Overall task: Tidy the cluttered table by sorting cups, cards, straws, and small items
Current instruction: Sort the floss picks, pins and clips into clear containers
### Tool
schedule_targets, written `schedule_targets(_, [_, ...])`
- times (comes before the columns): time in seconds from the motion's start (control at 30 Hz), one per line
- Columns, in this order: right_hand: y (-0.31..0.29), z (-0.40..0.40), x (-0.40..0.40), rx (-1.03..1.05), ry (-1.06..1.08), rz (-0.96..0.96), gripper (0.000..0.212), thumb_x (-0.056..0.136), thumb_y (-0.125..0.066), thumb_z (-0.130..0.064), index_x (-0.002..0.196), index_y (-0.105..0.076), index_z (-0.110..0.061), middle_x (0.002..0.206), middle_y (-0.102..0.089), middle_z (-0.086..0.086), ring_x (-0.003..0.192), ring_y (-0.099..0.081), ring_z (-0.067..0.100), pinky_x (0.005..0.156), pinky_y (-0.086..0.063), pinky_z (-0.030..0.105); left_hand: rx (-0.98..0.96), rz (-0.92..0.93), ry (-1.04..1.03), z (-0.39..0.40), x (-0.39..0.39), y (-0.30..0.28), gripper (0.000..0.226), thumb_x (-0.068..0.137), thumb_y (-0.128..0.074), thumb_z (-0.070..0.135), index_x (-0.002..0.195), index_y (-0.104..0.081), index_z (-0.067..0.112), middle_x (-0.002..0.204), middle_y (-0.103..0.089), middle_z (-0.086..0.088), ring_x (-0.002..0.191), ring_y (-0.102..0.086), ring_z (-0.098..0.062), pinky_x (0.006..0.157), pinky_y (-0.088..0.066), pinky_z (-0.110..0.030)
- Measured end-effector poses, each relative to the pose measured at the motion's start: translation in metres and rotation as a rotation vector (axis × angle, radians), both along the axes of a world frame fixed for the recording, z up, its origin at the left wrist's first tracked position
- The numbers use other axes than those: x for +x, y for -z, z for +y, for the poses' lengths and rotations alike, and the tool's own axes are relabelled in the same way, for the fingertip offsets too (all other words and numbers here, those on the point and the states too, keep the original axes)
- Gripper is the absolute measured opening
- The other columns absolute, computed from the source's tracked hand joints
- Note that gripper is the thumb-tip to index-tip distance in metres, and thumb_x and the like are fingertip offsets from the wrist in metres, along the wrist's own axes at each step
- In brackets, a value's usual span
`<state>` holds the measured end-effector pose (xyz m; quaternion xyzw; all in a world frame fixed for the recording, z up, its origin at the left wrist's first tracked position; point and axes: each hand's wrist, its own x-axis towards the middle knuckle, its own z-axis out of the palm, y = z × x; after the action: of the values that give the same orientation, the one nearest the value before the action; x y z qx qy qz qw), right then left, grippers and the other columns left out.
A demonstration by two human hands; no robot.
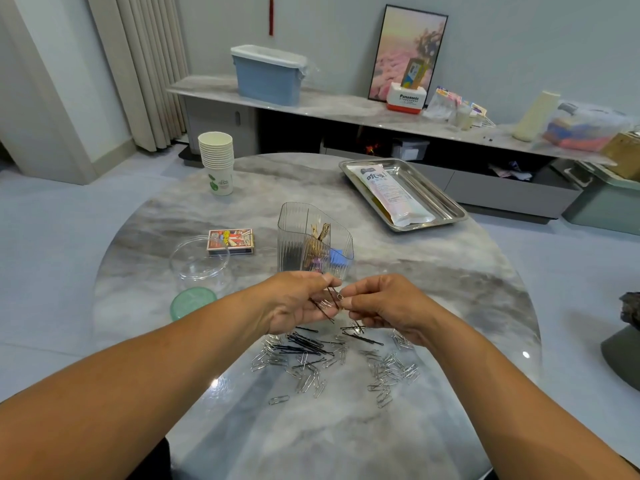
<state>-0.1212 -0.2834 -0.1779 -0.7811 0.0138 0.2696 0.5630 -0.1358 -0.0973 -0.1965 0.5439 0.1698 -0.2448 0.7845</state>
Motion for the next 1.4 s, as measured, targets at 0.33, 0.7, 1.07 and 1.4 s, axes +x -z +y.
schedule_targets(0.33, [0.012,-0.006,0.006,-0.269,-0.030,-0.128,0.004,0.087,-0.077,-0.003,0.090,-0.077,-0.006,0.075,-0.071,0.008,0.063,-0.062,0.013,0.057,-0.051,0.020,0.258,-0.108,-0.055,0.002,0.007,0.004,0.020,0.103,-0.054,0.015,0.094,-0.069,0.004,0.108,-0.063,-0.011,0.101,-0.063,-0.024,0.072,-0.060,-0.027])
schedule_targets(0.7, [0.013,-0.008,0.008,-0.632,-0.262,-0.278,0.019,0.084,-0.078,-0.010,0.091,-0.074,-0.028,0.088,-0.075,-0.005,0.081,-0.069,0.013,0.076,-0.056,0.028,0.305,-0.004,-0.036,0.008,0.006,-0.008,0.024,0.109,-0.035,0.010,0.098,-0.054,0.002,0.095,-0.063,-0.019,0.077,-0.066,-0.027,0.063,-0.059,-0.032])
schedule_targets(1.07, [0.020,-0.004,0.000,-1.061,-0.484,-0.376,0.021,0.078,-0.072,-0.009,0.063,-0.059,-0.017,0.071,-0.067,-0.002,0.069,-0.063,0.023,0.052,-0.036,0.023,0.096,0.162,-0.006,0.016,0.011,-0.010,0.020,0.107,-0.037,0.008,0.108,-0.058,0.008,0.063,-0.050,-0.001,0.048,-0.042,-0.008,0.039,-0.036,-0.015])
schedule_targets(1.4, [0.013,0.007,-0.013,-1.185,-0.611,-0.427,0.026,0.077,-0.069,-0.020,0.066,-0.046,-0.014,0.067,-0.050,-0.001,0.067,-0.052,0.023,0.060,-0.040,0.029,-0.110,0.152,-0.073,0.015,0.004,-0.010,0.052,0.107,-0.037,0.045,0.116,-0.054,-0.002,0.094,-0.065,-0.020,0.093,-0.068,-0.033,0.072,-0.062,-0.040])
